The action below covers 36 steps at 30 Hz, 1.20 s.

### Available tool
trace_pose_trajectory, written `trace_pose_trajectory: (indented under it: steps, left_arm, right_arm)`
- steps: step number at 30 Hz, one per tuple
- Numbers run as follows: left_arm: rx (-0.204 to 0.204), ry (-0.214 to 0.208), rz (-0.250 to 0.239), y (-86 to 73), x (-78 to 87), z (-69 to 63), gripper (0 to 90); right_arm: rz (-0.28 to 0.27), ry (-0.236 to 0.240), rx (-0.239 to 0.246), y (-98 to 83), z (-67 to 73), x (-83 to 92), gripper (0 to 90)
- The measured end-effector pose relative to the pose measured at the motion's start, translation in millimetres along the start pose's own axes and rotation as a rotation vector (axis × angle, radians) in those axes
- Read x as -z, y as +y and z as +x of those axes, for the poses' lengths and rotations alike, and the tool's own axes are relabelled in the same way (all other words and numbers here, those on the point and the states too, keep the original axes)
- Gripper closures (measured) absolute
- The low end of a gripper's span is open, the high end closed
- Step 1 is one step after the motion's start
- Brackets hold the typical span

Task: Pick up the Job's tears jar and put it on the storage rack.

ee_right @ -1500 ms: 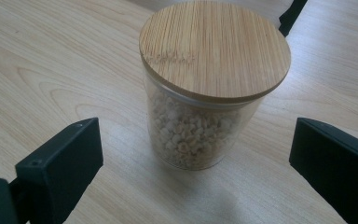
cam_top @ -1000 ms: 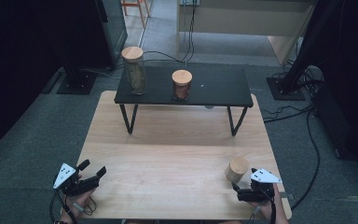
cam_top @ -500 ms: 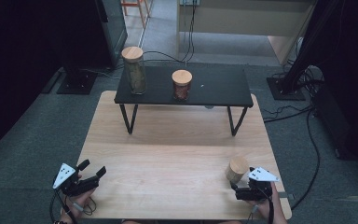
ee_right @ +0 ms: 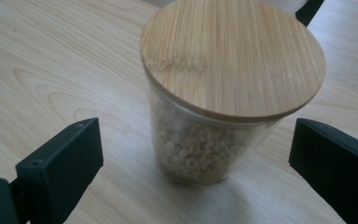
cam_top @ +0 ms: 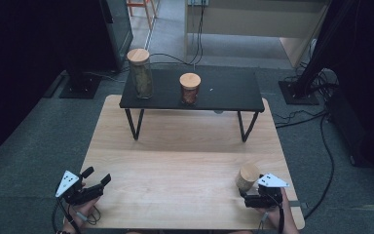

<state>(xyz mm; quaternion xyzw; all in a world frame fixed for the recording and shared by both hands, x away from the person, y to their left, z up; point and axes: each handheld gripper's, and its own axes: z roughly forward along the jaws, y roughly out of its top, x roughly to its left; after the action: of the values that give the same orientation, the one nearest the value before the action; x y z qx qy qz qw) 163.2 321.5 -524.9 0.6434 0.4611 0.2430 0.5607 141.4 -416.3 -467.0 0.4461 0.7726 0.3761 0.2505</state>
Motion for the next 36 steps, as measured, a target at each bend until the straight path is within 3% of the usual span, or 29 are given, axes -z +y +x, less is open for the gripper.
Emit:
trace_pose_trajectory:
  steps: [24,26,36]
  left_arm:
    - [0.002,-0.003,-0.001,-0.2,0.1,0.9,12.2]
    - [0.003,-0.004,-0.001,-0.1,0.0,1.1,12.2]
    - [0.003,-0.004,-0.001,-0.1,0.0,1.2,12.2]
  right_arm:
    - [-0.012,-0.041,-0.02,11.3,0.8,-13.3,7.7]
    - [-0.016,-0.044,-0.023,11.9,1.1,-13.3,13.6]
    - [-0.033,-0.041,-0.032,13.1,0.0,-13.2,18.7]
